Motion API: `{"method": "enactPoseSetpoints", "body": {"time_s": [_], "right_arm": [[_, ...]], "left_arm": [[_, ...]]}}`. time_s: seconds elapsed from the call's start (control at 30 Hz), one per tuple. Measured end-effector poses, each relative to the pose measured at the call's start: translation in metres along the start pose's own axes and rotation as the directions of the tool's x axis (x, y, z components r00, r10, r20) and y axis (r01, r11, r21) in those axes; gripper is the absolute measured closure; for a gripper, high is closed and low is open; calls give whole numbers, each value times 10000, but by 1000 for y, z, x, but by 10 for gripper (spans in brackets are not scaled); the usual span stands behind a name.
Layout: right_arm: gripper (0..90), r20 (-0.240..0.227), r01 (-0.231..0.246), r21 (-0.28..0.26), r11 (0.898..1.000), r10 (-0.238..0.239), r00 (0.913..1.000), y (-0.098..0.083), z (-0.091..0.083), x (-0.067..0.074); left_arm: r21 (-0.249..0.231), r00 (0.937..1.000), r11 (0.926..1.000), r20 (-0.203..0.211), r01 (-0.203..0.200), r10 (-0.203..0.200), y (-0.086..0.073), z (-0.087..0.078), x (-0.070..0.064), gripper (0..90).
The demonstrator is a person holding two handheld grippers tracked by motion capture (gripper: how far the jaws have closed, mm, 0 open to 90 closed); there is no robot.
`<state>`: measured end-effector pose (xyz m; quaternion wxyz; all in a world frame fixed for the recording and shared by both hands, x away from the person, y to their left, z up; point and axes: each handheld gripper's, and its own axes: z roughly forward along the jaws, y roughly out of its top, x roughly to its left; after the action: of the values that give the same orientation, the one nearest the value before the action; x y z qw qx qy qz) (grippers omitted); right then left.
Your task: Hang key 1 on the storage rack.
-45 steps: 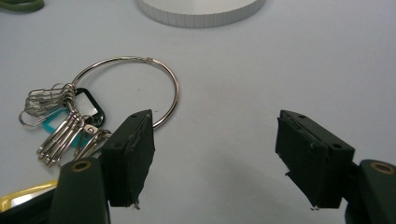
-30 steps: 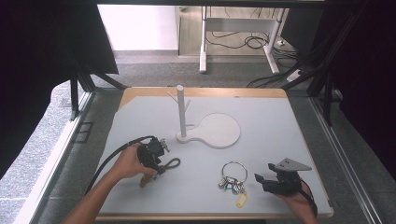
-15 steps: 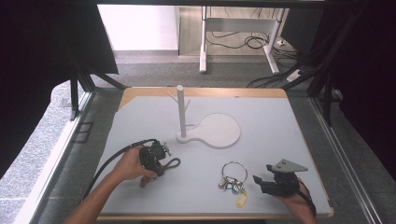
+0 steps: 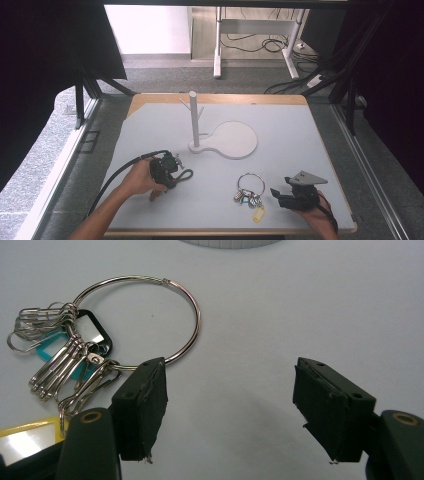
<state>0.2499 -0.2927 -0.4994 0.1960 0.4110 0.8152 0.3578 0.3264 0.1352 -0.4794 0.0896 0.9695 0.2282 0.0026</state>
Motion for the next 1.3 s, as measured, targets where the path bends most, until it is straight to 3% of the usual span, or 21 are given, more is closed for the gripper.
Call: {"method": "enactPoseSetpoints", "body": {"time_s": [0.1,0.23,0.63,1.03,1.3], "right_arm": [[300,-4,-29,-24,10000,29,10000,0,-1,-1],[300,30,-63,-33,10000,63,10000,0,-1,-2],[301,-105,-282,-250,9993,279,9996,1,-6,-6],[302,-34,-439,-313,9985,438,9990,0,-8,-11],[306,-50,-459,-285,9985,457,9989,0,-8,-10]], "left_arm": [[34,10000,10000,-9,-18,18,0,-2,2,671],[-370,9998,9992,80,158,-155,-3,-11,5,672],[-1607,9994,9867,-205,248,-285,-9,-71,8,673],[-1840,9993,9825,-176,280,-318,-3,-100,16,672],[-2064,9983,9770,-135,535,-575,3,-120,23,672]]}}
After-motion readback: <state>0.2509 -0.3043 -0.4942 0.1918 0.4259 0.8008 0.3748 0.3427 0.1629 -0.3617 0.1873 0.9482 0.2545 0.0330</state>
